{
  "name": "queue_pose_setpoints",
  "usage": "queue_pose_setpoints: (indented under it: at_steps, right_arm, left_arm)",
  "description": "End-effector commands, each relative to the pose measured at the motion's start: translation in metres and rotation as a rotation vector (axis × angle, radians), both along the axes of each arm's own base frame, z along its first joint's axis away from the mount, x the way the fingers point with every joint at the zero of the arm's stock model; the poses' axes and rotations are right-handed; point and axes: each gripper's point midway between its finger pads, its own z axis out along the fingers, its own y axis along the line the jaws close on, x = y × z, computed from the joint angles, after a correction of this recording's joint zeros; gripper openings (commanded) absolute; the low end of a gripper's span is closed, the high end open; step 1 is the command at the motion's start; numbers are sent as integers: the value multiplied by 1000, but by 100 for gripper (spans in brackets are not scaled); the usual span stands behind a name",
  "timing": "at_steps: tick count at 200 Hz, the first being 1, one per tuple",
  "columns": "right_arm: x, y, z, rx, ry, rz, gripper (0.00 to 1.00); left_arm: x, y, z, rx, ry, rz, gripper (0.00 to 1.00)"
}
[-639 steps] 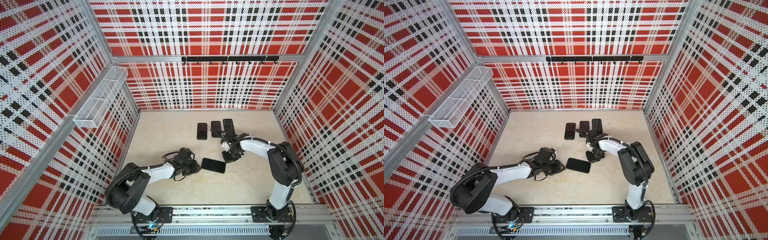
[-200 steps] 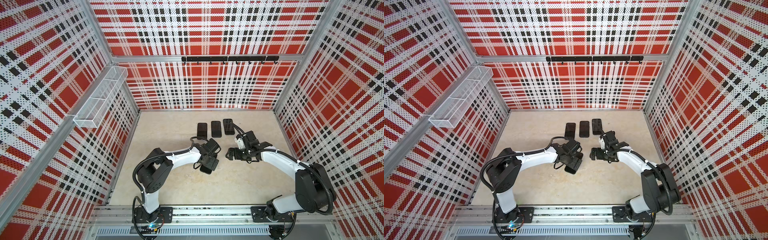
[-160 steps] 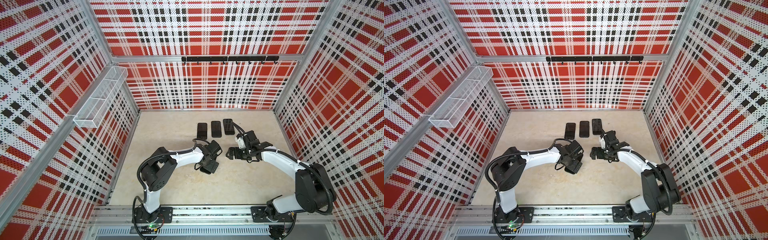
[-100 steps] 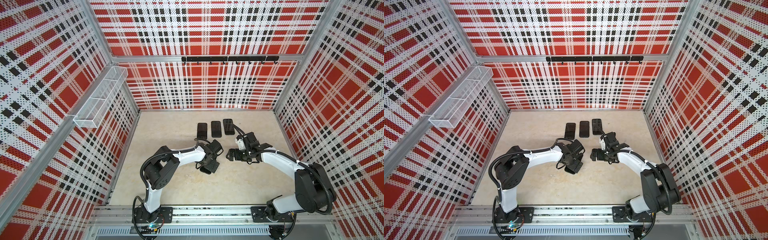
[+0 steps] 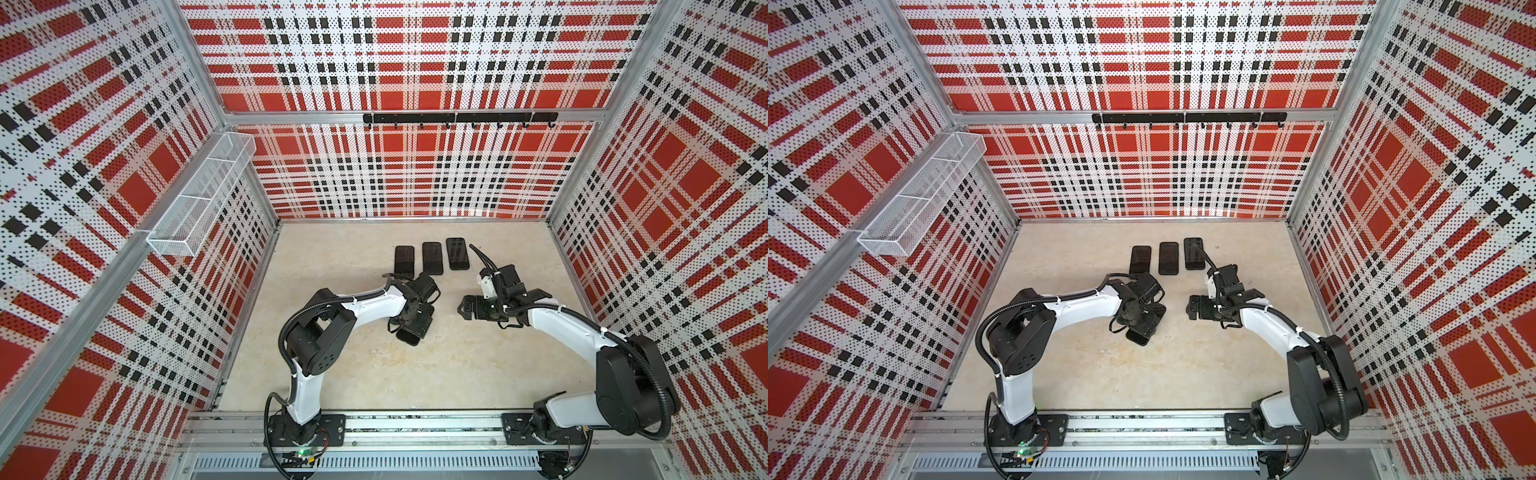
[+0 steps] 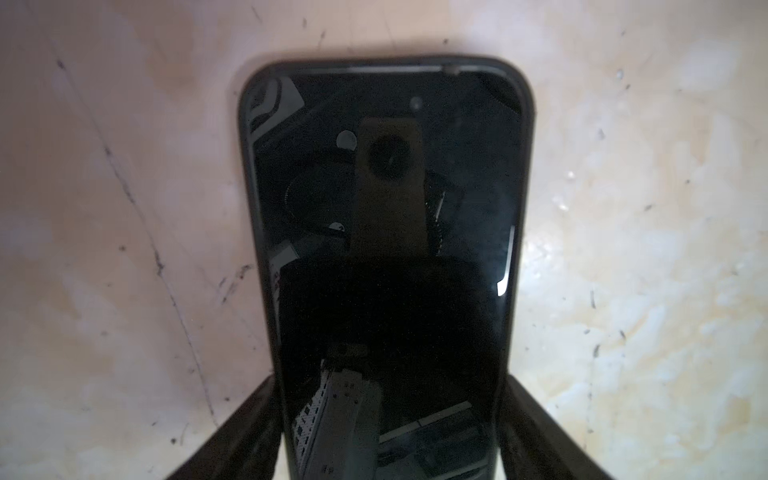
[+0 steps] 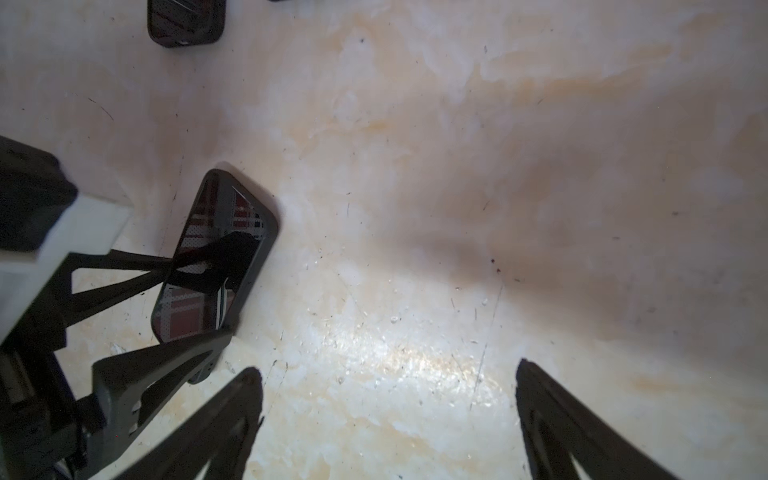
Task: Put the phone into the phone case
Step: 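Carry the cased phone with the left gripper toward the end of the phone row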
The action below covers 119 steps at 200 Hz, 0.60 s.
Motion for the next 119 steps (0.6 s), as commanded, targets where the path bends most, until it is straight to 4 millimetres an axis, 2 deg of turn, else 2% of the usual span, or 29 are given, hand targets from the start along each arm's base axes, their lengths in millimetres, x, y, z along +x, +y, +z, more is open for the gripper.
queue_pose_setpoints:
  at_steps: [1, 34, 65, 92, 119]
  right_arm:
    - [7, -2, 8, -2, -47, -3, 97]
    - [13, 0, 10, 9, -59, -5, 97]
    - [15, 3, 9, 23, -54, -2, 96]
    - [12, 2, 7, 23, -59, -8, 96]
    - [12, 2, 6, 28, -56, -2, 96]
  left_arm:
    - [1, 3, 4, -26, 23, 37, 72]
    - [10, 19, 21, -32, -1, 103, 71]
    - [32, 62, 38, -17, -55, 221, 69]
    - [64, 97, 60, -47, -117, 341, 66]
    - [109, 128, 75, -71, -179, 454, 64]
